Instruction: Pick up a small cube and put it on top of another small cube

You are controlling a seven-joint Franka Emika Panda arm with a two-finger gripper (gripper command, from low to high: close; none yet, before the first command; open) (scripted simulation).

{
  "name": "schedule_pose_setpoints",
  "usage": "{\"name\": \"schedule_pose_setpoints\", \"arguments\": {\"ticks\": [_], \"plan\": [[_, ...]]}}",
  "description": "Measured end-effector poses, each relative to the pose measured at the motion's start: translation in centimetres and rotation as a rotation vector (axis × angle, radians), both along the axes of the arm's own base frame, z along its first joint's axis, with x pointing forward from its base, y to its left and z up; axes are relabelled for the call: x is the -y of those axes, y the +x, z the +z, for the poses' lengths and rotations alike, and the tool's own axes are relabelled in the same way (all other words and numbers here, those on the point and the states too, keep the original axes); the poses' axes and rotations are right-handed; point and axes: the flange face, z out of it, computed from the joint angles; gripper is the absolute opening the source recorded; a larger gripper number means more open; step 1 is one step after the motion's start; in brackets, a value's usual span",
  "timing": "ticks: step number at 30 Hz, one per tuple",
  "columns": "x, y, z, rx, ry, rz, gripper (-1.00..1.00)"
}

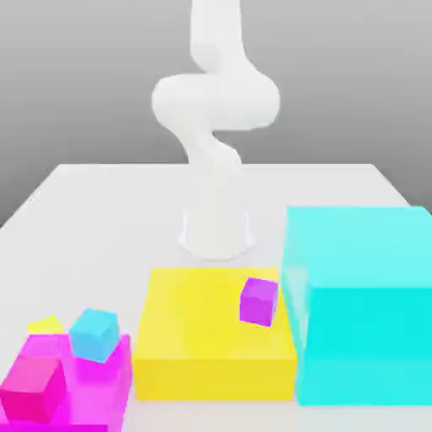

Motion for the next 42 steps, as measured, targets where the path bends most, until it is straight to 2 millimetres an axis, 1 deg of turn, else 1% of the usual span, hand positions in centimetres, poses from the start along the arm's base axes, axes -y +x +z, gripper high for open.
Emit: {"name": "schedule_pose_setpoints", "arguments": {"ticks": [4, 8, 13, 17, 20, 23, 27, 30, 33, 35, 36, 39, 42], "plan": [[3.4, 3.7, -5.6, -0.088, -0.019, 0.083, 0.0], [6.5, 6.2, -11.5, -0.165, -0.037, 0.158, 0.0], [10.2, 8.0, -19.1, -0.256, -0.061, 0.243, 0.0], [13.1, 8.3, -25.3, -0.327, -0.084, 0.305, 0.0], [15.2, 7.8, -29.8, -0.38, -0.104, 0.35, 0.0], [17.3, 6.8, -34.1, -0.435, -0.127, 0.393, 0.0], [20.5, 4.3, -39.3, -0.512, -0.159, 0.438, 0.0], [22.3, 2.2, -42.8, -0.572, -0.189, 0.484, 0.0], [24.0, -0.3, -45.9, -0.636, -0.221, 0.532, 0.0], [25.2, -2.2, -47.7, -0.681, -0.243, 0.562, 0.0], [25.7, -2.8, -48.4, -0.695, -0.252, 0.571, 0.0], [26.2, -3.2, -50.6, -0.708, -0.264, 0.58, 0.0], [26.2, -3.3, -53.2, -0.71, -0.264, 0.582, 0.0]]}}
